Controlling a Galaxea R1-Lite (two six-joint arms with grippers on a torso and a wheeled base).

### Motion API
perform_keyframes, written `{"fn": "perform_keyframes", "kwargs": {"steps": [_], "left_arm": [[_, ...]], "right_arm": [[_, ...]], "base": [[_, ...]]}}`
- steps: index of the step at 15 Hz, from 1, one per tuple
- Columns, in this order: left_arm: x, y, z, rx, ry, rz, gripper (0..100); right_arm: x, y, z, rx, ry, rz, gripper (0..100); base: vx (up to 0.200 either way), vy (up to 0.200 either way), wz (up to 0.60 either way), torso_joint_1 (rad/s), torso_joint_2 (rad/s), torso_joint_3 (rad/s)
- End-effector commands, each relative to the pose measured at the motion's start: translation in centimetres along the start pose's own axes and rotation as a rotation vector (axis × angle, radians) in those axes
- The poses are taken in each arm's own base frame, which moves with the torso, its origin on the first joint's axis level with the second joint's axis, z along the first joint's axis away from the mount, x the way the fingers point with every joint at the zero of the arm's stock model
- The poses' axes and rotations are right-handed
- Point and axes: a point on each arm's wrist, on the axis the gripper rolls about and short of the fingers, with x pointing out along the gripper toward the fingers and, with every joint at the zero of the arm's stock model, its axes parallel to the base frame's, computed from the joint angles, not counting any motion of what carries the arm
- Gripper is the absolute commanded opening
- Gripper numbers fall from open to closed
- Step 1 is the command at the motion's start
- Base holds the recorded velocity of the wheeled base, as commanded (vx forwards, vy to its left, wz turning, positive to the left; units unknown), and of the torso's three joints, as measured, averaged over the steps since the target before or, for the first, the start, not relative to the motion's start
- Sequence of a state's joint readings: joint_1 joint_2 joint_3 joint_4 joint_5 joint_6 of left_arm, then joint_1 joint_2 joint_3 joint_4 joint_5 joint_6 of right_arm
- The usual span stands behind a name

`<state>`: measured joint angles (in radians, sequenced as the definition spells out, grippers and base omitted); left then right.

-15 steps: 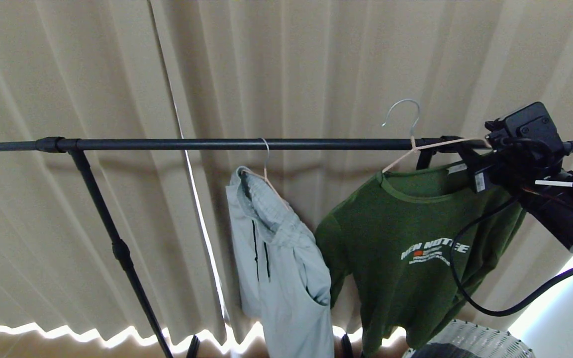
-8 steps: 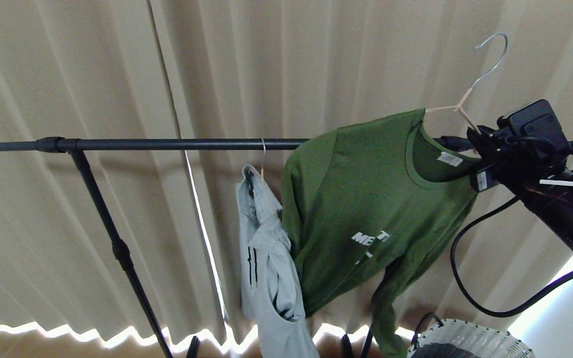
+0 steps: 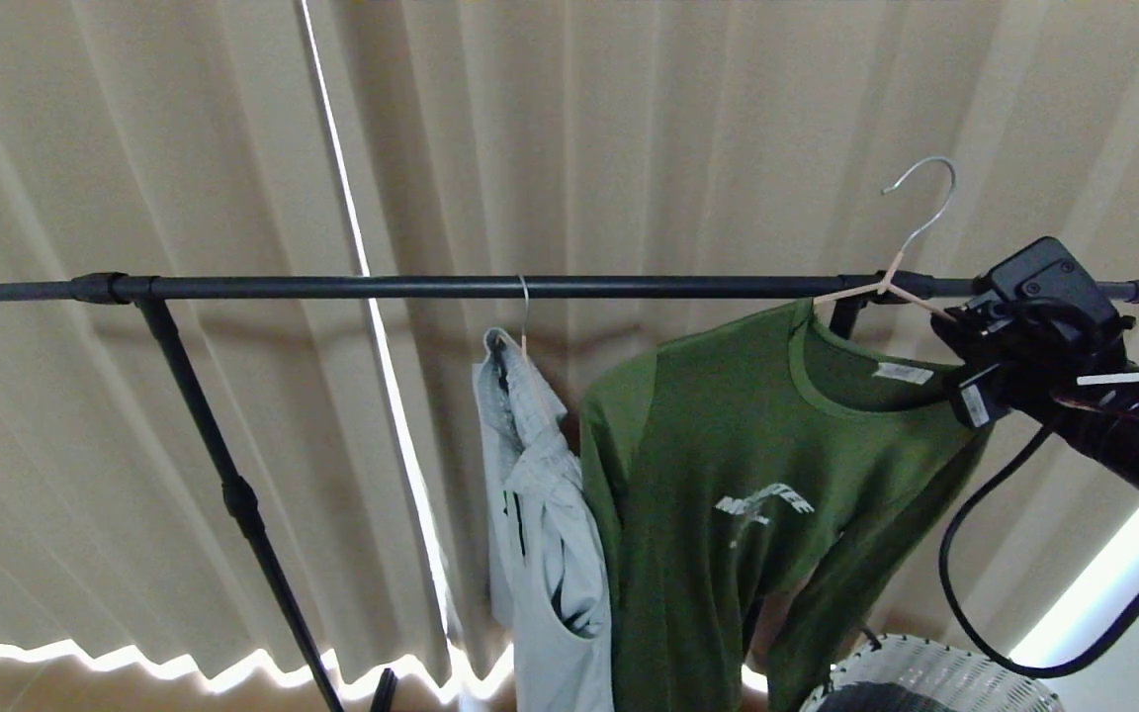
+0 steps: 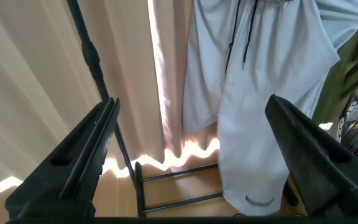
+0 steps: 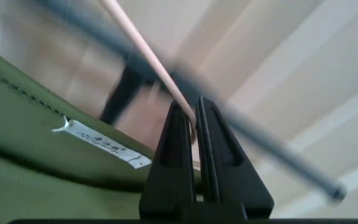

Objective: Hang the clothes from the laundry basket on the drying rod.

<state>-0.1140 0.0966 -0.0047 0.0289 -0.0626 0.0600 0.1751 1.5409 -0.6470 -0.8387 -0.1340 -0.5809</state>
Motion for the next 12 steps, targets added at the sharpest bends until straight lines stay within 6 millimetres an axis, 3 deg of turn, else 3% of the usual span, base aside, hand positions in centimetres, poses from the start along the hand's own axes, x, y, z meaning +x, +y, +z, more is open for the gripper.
{"fn": "perform_keyframes", "kwargs": {"steps": [1,12], "left_arm": [[0.0,0.0,0.0,0.001,0.002,0.0,100],[0.0,0.0,0.0,0.003,0.002,0.0,100]], "right_arm": [[-1.9,-0.8,0.6,-0.003,0.05,-0.029,0],[-2.2,0.4,-0.9,-0.053,0.28,-0.087,0]], "base": [[0.0,0.0,0.0,0.0,0.0,0.0],[0.0,0.0,0.0,0.0,0.0,0.0]]}}
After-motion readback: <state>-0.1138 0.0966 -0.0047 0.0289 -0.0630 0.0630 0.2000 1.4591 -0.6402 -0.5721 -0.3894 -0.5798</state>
